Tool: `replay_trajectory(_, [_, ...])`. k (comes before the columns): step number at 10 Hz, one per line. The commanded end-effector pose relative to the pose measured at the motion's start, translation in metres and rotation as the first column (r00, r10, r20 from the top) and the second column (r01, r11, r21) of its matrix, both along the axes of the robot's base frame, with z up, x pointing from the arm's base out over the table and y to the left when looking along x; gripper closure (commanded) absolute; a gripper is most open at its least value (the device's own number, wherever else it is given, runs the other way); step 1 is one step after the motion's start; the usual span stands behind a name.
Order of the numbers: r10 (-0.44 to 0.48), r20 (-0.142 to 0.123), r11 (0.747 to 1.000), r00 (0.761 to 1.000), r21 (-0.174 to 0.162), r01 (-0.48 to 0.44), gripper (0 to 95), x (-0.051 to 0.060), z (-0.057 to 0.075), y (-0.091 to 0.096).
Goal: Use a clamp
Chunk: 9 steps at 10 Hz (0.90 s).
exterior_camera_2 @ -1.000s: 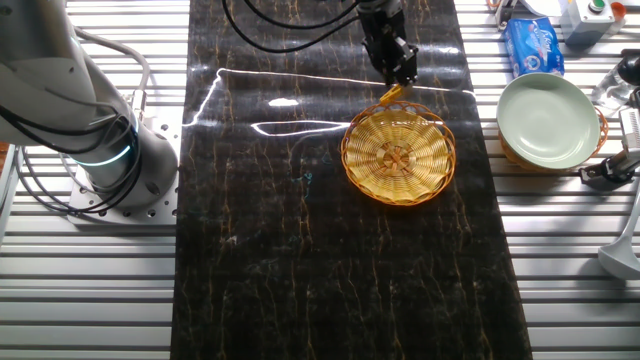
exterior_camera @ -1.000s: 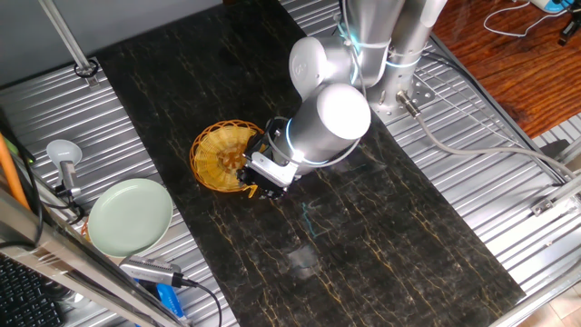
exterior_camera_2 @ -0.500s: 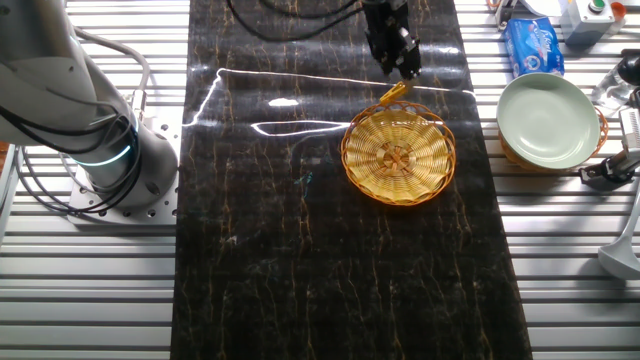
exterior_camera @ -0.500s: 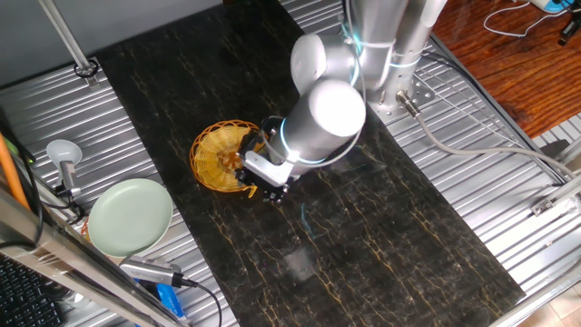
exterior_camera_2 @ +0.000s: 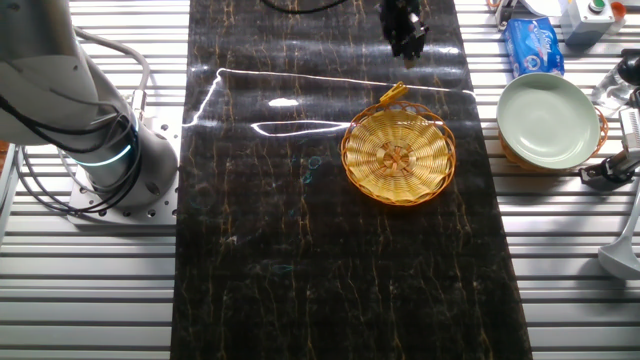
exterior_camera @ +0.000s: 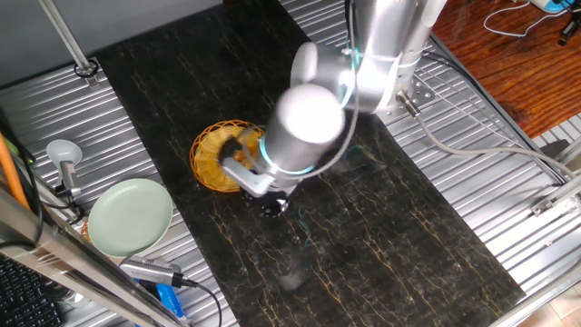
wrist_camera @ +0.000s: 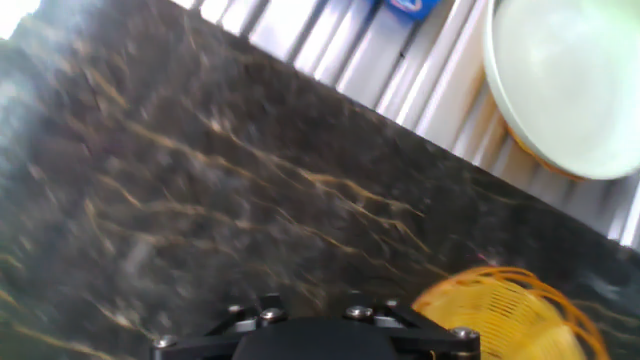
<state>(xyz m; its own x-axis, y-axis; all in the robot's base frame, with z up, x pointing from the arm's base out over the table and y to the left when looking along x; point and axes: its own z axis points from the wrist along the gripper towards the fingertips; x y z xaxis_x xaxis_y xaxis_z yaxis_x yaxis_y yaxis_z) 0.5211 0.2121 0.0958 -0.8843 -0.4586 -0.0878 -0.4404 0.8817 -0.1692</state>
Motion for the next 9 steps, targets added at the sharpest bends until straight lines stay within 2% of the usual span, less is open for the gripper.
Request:
replay_trajectory(1, [-0.099,-0.166,0.99,0.981,0.081,0.114,95.0,0.016,0.002,0.045])
replay_trajectory(2, [-0.138,-0.205,0.982,0.969,0.101,0.161,95.0,0.012,0.001,0.057])
replay_trajectory(3, [-0.147,-0.215,0.98,0.966,0.102,0.172,95.0,0.01,0.001,0.061])
replay_trajectory(4, [-0.175,-0.258,0.972,0.95,0.109,0.209,95.0,0.007,0.003,0.069])
replay_trajectory(6, [-0.185,-0.26,0.965,0.948,0.133,0.225,95.0,0.003,0.012,0.073])
replay_trajectory(9, [-0.182,-0.258,0.965,0.949,0.14,0.224,95.0,0.002,0.02,0.072])
